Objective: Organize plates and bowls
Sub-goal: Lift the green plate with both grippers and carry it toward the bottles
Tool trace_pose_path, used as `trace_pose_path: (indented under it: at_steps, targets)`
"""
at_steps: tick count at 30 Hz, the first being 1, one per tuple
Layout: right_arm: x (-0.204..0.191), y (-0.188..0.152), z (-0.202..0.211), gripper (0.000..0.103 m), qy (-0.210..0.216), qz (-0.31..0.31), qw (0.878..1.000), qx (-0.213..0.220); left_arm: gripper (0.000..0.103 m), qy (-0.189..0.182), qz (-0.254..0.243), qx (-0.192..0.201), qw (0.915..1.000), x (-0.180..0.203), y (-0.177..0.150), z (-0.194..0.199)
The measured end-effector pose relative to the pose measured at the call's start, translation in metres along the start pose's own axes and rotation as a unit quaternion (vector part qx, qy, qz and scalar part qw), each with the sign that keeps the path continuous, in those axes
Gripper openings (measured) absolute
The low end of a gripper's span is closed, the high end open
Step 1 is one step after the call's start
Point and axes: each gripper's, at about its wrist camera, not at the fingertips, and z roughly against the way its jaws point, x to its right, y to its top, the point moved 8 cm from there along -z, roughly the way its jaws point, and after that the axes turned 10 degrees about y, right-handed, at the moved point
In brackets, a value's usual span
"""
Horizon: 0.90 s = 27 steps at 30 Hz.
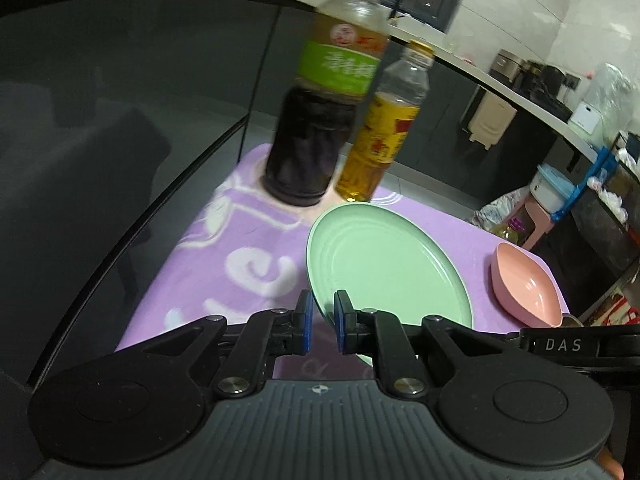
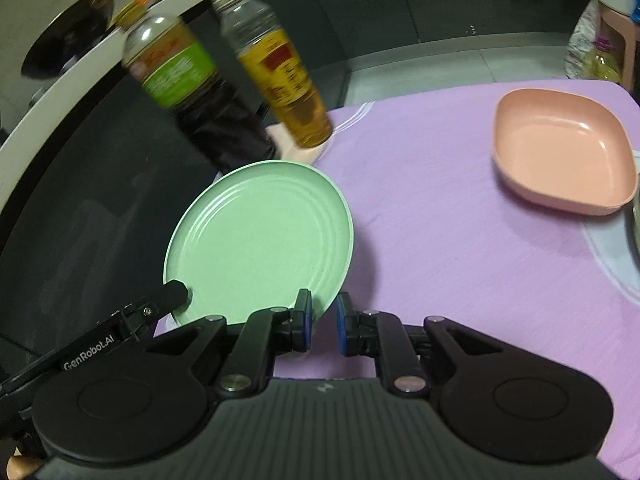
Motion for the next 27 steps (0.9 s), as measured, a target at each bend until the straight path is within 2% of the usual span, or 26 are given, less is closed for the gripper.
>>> trace_pose_path:
  at_steps: [11, 27]
  targets:
    - [-0.029, -0.021, -0.008, 0.014, -0.009, 0.03, 0.999, -0.027, 0.011, 0.003, 0.03, -0.006, 0.9995, -0.04, -0.021, 0.01]
    - [-0.035, -0.035, -0.03, 0.014, -0.029, 0.031, 0.998, -0.052, 0.011, 0.006, 0.037, -0.019, 0.9991, -0.057, -0.036, -0.001]
